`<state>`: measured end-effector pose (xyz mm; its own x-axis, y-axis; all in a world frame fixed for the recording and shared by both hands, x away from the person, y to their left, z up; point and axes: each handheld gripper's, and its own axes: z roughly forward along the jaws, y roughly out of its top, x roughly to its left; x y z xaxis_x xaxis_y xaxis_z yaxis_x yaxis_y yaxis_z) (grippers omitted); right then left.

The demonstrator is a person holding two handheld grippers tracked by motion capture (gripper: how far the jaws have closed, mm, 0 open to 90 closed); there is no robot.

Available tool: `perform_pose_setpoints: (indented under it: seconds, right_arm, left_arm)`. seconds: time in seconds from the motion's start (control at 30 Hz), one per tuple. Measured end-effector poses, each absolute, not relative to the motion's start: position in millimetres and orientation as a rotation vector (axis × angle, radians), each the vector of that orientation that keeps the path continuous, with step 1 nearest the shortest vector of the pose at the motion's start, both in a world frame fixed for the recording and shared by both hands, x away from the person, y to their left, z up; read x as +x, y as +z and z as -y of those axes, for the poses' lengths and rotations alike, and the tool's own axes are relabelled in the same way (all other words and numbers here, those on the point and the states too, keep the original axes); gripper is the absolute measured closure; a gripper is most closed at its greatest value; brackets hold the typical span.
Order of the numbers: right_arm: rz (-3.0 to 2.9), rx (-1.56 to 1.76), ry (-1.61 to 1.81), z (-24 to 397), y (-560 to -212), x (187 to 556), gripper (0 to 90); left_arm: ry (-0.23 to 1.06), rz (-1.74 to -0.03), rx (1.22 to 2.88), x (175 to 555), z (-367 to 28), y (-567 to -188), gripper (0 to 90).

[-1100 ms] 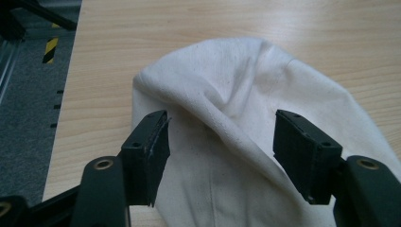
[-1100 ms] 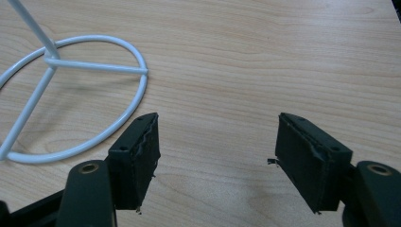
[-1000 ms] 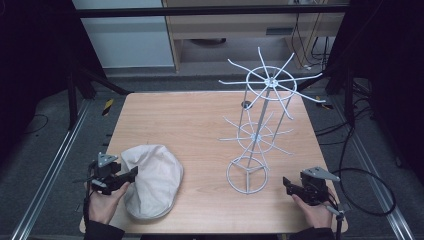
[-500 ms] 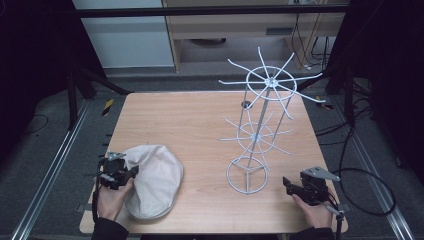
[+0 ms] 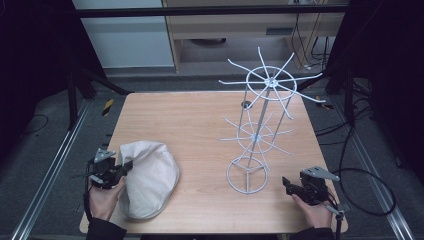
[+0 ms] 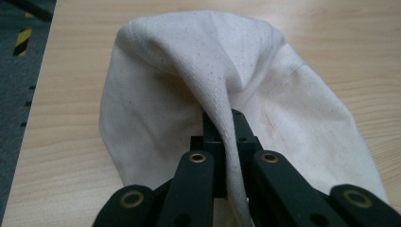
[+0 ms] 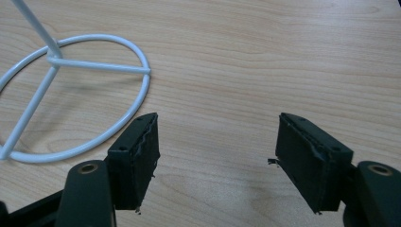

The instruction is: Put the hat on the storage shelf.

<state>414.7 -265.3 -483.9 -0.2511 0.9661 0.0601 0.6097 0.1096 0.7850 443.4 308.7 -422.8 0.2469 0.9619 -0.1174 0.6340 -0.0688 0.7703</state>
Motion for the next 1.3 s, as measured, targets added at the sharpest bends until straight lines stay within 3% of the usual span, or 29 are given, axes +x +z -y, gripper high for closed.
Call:
perform_pose_setpoints:
  seconds: [0.43, 1.3]
  right_arm:
    - [-1.913, 1.522, 1.007, 266.2, -482.5, 414.0, 31.0]
    - [-1.912, 1.454, 1.053, 260.8, -481.0, 412.3, 28.3]
  left_arm:
    - [0.67, -1.24, 1.652, 413.9, -301.7, -386.9, 88.7]
    - [0.726, -0.919, 1.424, 372.2, -289.1, -313.3, 88.8]
